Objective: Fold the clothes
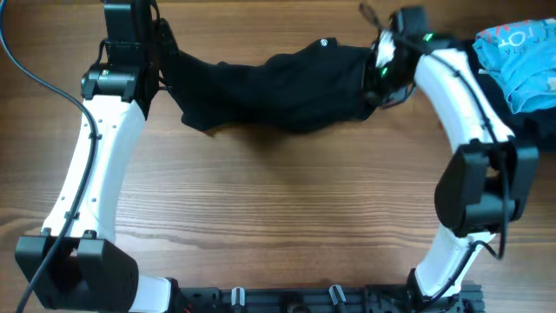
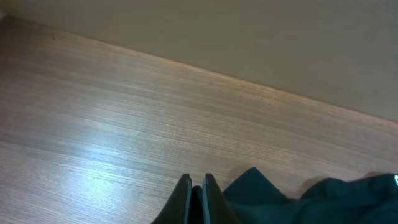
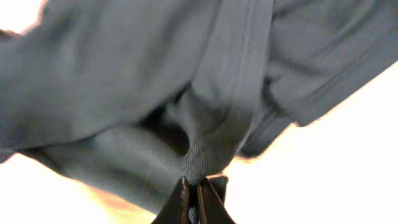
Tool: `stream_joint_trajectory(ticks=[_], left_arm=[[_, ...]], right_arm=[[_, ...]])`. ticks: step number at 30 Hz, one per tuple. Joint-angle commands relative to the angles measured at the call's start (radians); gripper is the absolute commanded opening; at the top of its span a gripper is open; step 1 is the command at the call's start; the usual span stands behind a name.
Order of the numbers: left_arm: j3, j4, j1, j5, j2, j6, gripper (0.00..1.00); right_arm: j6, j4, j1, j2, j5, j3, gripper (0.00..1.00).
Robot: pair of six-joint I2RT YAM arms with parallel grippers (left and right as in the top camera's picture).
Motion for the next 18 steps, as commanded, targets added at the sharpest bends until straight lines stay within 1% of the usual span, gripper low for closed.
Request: stream_joint_trajectory(ticks=[1,3,6,9,14,16,18], left_arm=[[0.007,0.014,0.008,-0.029,-0.024,-0.013,0.04],[0.009,0.022,0.007,-0.034,-0.069,-0.013,0.04],[0.018,0.022,0.008,-0.050,-0.145,-0.012,0.04],[0.031,0.021,0.008,-0.071,-0.235,-0.008,0.04],[0.050,0.050,0.021,-0.085,-0.397,-0.005,0.04],[0.059,0.068,0.021,-0.085,-0.471,-0.005,0.04],[0.066,0.068,0.021,-0.085,-0.521,-0.005,0.04]], right_arm=[[-0.069,-0.121,-0.013,-0.012,0.004,0.205,0.04],[-0.084,-0.194,-0.015,-0.030,0.004,0.299,0.04],[-0.084,-0.243,-0.018,-0.067,0.004,0.376,0.04],[-0.083,-0.246,-0.022,-0.138,0.004,0.389,0.04],[-0.087,-0.230,-0.078,-0.268,0.004,0.389,0.04],[-0.134,-0.237,-0.122,-0.341,0.000,0.389,0.04],[-0.151,-0.240,-0.150,-0.385,0.001,0.389,0.04]])
